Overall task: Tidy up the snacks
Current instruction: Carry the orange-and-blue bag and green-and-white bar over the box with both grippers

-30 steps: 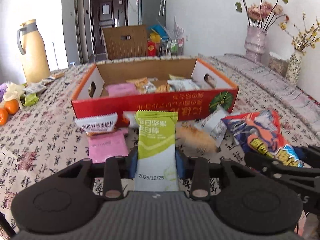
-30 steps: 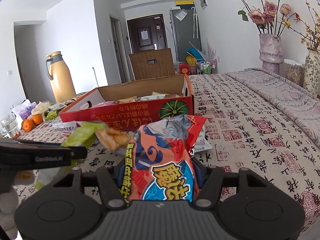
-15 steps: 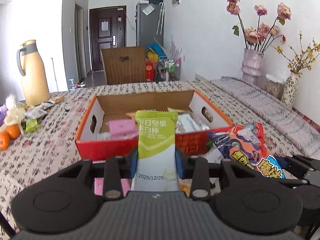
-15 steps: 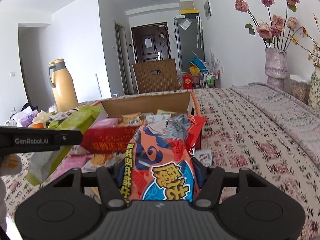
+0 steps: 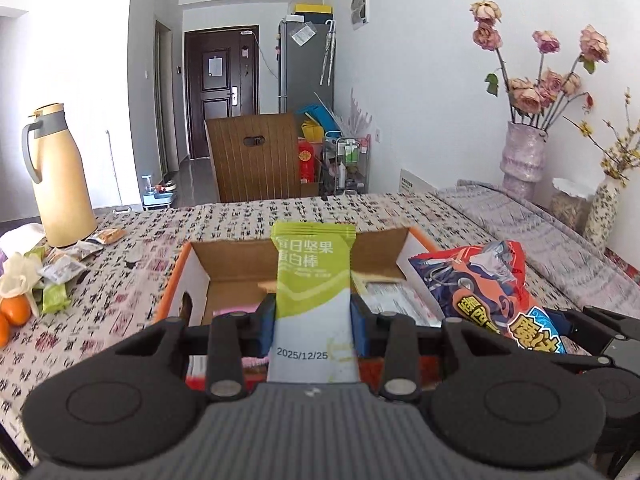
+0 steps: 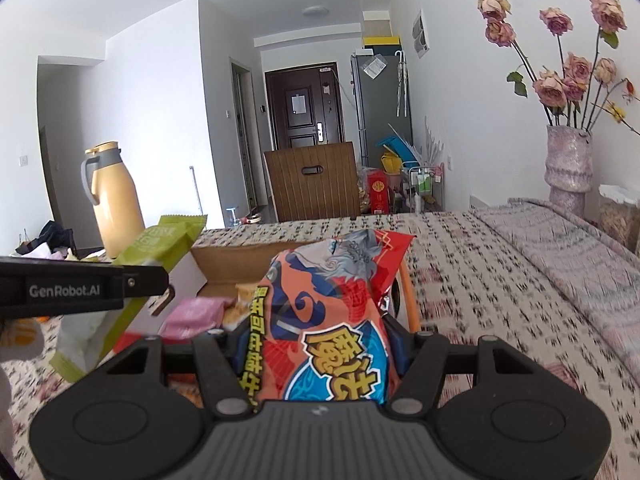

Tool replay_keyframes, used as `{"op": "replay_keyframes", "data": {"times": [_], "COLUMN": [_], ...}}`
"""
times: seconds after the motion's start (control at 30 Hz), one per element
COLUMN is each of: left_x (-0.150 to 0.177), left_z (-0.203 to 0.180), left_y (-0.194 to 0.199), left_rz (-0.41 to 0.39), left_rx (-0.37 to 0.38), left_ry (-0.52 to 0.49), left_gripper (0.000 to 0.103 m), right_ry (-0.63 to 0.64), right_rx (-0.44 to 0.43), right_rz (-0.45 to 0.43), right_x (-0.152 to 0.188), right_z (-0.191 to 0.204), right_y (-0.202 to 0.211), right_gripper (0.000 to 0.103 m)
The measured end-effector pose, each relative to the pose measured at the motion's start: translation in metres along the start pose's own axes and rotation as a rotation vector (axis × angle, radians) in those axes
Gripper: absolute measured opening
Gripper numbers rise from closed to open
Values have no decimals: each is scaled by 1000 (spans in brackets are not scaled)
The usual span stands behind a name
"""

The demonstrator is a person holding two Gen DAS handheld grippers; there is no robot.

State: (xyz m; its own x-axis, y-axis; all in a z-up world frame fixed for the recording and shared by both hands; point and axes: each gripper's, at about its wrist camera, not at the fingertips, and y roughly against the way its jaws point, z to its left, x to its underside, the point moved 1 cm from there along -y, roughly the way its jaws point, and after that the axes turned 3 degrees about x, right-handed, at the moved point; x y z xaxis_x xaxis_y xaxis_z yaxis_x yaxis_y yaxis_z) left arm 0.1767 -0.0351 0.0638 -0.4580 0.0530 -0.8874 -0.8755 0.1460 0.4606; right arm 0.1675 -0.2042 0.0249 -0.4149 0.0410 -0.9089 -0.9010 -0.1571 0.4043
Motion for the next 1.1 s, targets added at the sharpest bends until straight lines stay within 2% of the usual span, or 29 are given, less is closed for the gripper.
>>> {"op": "replay_keyframes", "data": {"times": [0.47,0.83,0.97,1.03,1.07,1.1], "left_x": [-26,-7,-4,-4,-5,-5], "left_z": [27,46,50,51,52,53], "left_y": [-71,-109,-109,-109,-108,-107], "left_rz": [24,98,99,97,91,82], "left_rx": [-27,-33,-20,-32,-42,-57], "left_ry": [64,100,115,124,130,135], "left_gripper": [38,38,40,50,67,83], "right_ry": [-8,-2,7,7,2,-3], "right_rx": [9,17,25,31,32,36], "right_rz": [14,72,89,94,91,85], "right_x": [-35,-18,-14,-13,-13,-13], "right_z": [2,4,5,4,3,2], "right_y": [-80,-120,-123,-124,-123,-122], "right_gripper": [61,61,66,72,82,88]}}
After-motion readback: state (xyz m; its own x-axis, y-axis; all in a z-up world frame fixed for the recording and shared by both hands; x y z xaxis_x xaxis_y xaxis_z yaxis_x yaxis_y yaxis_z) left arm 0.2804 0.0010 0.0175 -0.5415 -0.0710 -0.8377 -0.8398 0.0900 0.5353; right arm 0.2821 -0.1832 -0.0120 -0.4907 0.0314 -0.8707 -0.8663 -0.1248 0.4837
